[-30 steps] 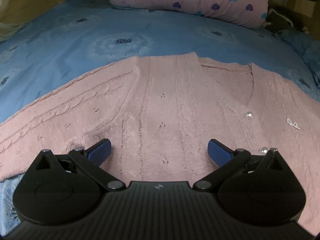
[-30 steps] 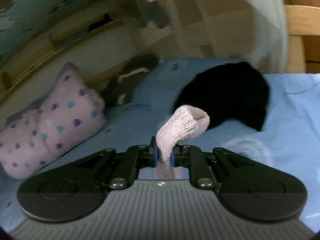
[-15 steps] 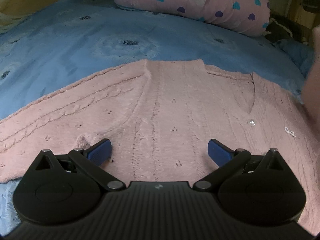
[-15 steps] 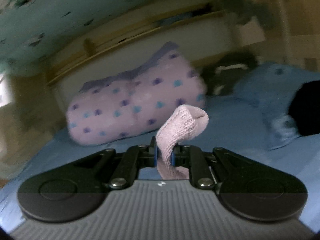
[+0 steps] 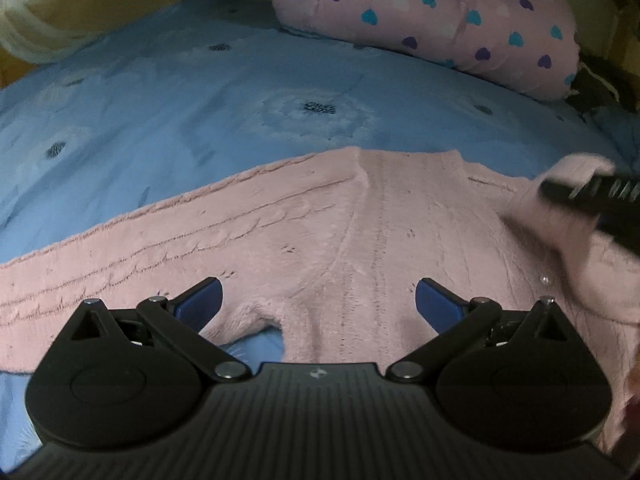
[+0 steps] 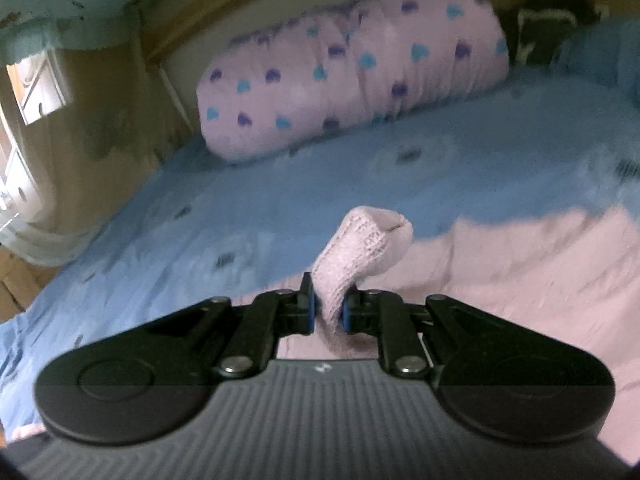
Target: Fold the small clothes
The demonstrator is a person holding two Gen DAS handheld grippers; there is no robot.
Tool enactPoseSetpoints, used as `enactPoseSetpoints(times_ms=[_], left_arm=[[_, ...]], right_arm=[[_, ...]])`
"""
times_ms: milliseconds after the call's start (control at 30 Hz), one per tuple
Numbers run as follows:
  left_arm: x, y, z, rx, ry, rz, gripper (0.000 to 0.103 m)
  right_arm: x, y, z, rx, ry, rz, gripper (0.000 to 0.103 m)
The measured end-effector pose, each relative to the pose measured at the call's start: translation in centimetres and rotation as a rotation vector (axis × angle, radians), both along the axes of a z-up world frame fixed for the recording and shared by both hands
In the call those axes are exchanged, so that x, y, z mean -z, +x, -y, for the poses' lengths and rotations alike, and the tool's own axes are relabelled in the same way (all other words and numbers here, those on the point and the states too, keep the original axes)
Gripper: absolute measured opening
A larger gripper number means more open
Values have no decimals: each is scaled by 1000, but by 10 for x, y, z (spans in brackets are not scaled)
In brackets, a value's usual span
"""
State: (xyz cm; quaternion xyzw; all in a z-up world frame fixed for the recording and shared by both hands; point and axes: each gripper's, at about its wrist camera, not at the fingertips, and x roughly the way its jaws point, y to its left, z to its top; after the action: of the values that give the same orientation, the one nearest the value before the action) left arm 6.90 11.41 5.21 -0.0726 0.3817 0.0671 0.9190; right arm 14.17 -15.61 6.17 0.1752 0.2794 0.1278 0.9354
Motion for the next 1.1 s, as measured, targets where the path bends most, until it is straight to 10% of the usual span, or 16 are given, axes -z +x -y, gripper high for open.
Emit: enactPoseSetpoints(times_ms=[133,333,767,1100], left_arm=[[-1,0,-2,-6,-4,2,103],[-2,1,2,0,-3,10,103],[-12,21,33,89,-100,37,103],[12,63,79,200,19,16,98]], right_arm=[[18,3,-6,-38,47,-86,19],[14,-7,-2,-93,37,-91,59],[-11,-48,87,-72,-135,-28,59],[8,-50,180,194,-144,-41,59]])
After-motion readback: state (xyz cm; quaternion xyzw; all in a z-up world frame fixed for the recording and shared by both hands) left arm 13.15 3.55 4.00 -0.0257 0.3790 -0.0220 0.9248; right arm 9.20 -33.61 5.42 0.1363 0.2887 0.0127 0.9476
